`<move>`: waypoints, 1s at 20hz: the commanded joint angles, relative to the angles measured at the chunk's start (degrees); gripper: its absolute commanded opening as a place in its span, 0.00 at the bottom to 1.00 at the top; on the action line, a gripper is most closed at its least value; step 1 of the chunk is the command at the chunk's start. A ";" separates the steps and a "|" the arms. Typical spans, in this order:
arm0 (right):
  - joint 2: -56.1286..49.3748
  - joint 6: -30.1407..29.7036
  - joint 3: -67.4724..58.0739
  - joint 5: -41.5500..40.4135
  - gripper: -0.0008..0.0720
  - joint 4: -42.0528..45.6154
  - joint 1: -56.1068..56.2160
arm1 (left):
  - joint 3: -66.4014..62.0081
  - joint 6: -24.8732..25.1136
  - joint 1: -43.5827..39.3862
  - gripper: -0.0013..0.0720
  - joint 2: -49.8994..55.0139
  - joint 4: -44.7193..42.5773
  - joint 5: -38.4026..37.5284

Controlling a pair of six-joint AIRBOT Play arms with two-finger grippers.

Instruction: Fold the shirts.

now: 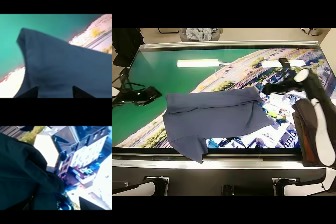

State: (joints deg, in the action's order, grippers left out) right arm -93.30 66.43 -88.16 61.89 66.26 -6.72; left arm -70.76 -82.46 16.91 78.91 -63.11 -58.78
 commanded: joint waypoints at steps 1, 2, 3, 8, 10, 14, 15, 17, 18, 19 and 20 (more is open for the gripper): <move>1.81 -7.50 -1.60 18.82 0.86 -0.09 -9.38 | 0.81 0.04 7.34 0.71 0.28 -5.57 -19.56; 1.81 -7.93 -0.85 22.82 0.84 0.98 -11.45 | 4.66 0.48 9.29 0.71 -0.61 -5.75 -22.27; 1.81 -9.05 0.44 25.70 0.84 2.03 -12.72 | 10.51 1.60 10.69 0.69 -2.47 -5.73 -22.86; 1.81 -11.23 7.69 27.96 0.85 3.48 -11.93 | 35.04 8.85 10.82 0.69 -11.26 1.70 -14.01; 1.81 -11.39 8.13 27.15 0.85 3.63 -11.65 | 38.14 8.87 10.25 0.69 -11.43 5.88 -9.16; 1.81 -11.85 8.20 26.47 0.89 5.31 -11.65 | 38.95 8.26 6.25 0.67 -11.10 9.14 -3.89; 1.81 -11.82 8.35 25.79 0.91 5.66 -11.65 | 38.95 7.61 5.03 0.57 -11.10 9.16 -2.84; 1.79 -11.82 9.77 24.02 0.95 5.44 -11.63 | 38.95 5.84 3.34 0.38 -11.10 9.16 -0.24; 1.79 -11.82 11.15 22.80 0.95 5.25 -11.54 | 38.95 5.03 3.10 0.20 -11.13 9.16 0.46; 1.79 -11.82 12.87 21.51 0.95 3.65 -11.54 | 38.93 5.05 3.13 0.08 -11.13 9.16 0.59; 1.79 -11.82 14.67 20.04 0.95 1.44 -11.54 | 38.93 5.11 3.13 0.06 -11.15 9.16 0.57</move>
State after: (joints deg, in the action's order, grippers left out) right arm -91.53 54.68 -76.84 85.41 70.67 -18.33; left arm -32.14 -76.14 20.99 67.88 -54.54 -60.73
